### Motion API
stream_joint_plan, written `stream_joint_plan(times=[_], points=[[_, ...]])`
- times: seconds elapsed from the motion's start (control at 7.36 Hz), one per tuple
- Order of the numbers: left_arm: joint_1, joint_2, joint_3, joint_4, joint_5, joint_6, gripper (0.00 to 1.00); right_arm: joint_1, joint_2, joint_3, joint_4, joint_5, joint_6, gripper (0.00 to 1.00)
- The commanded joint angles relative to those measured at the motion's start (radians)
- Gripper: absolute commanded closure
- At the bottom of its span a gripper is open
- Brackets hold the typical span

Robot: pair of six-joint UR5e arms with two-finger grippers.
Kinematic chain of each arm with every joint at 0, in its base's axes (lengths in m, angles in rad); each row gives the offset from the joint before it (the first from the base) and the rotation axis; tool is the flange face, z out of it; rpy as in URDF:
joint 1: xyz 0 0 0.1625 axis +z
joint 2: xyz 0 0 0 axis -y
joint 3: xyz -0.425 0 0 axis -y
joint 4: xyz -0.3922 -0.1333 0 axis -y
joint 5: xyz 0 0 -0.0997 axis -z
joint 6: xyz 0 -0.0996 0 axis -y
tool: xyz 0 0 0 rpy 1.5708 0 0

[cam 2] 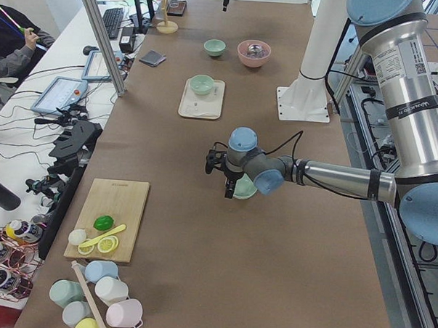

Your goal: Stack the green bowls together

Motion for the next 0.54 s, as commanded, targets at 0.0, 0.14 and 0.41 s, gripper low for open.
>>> stream_joint_plan(times=[0.0,0.14,0.41], points=[[0.038,0.007,0.036,-0.004,0.032,0.02,0.07,0.0,0.0,0.0,0.0,0.002,0.001,0.0],[0.063,0.007,0.044,-0.025,0.03,0.019,0.07,0.0,0.0,-0.001,0.0,0.0,0.001,0.0],[0.096,0.004,0.067,-0.066,0.029,0.019,0.14,0.0,0.0,-0.001,0.0,-0.002,-0.001,0.0]])
